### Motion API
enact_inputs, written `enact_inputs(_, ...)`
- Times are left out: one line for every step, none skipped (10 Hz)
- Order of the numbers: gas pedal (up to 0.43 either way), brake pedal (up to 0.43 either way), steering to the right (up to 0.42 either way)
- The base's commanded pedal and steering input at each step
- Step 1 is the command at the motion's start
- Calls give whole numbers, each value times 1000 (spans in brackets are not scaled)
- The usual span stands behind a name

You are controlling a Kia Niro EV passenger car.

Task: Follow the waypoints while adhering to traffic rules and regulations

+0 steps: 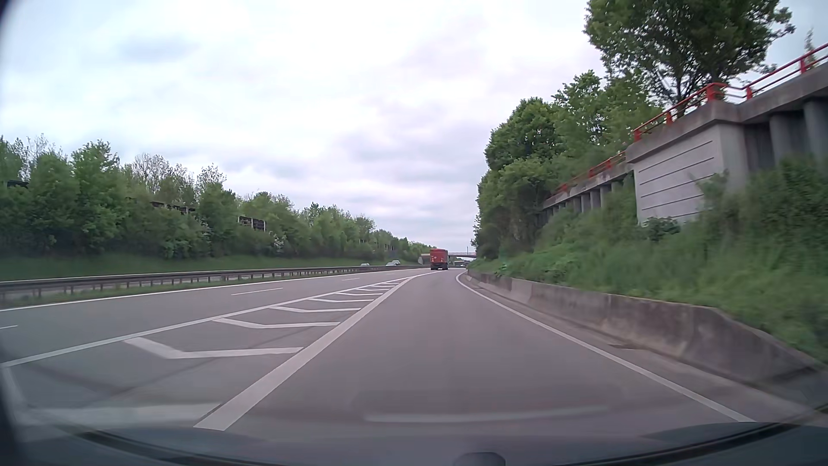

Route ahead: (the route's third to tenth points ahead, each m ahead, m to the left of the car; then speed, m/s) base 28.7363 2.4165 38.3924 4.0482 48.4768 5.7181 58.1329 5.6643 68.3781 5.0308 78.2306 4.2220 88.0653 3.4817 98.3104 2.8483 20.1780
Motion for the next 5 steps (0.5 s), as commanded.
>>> enact_inputs(370, 0, -5)
enact_inputs(378, 0, -6)
enact_inputs(378, 0, -6)
enact_inputs(390, 0, -6)
enact_inputs(390, 0, -6)
